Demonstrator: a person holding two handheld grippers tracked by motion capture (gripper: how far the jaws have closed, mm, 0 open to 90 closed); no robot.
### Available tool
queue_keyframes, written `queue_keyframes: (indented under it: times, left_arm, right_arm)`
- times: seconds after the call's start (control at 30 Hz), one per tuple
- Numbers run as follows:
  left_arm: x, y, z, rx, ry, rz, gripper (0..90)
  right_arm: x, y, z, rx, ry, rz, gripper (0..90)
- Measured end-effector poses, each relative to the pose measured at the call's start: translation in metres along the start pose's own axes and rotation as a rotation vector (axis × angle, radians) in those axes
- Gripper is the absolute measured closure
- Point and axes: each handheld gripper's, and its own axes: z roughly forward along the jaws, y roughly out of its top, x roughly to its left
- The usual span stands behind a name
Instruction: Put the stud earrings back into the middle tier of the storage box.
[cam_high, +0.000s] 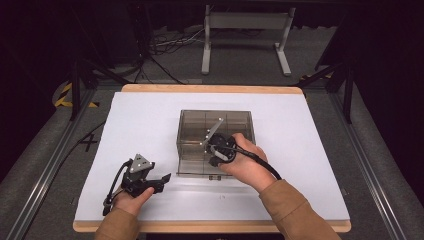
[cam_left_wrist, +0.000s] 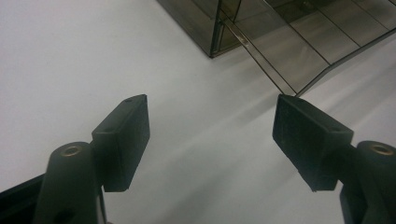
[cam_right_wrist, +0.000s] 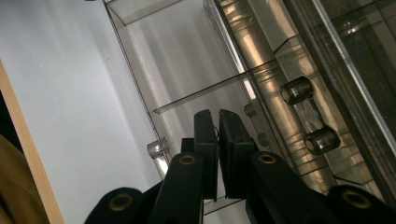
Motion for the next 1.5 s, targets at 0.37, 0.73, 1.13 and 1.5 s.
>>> queue_keyframes:
  times: [0.37, 0.73, 1.13, 1.5]
  left_arm:
    - [0.000, 0.000, 0.000, 0.000, -0.001, -0.001, 28.1]
    - [0.000, 0.000, 0.001, -0.001, -0.001, -0.001, 28.1]
    - [0.000, 0.000, 0.000, 0.003, -0.002, 0.000, 28.0]
    - [-0.001, 0.000, 0.001, 0.005, 0.000, 0.002, 28.0]
  right_arm:
    - [-0.001, -0.001, 0.010, 0.032, 0.003, 0.002, 86.2]
    - [-0.001, -0.001, 0.019, 0.062, 0.010, -0.006, 86.1]
    - [0.001, -0.001, 0.025, 0.083, 0.014, -0.024, 85.8]
    - [0.002, -0.001, 0.025, 0.081, 0.006, -0.033, 80.9]
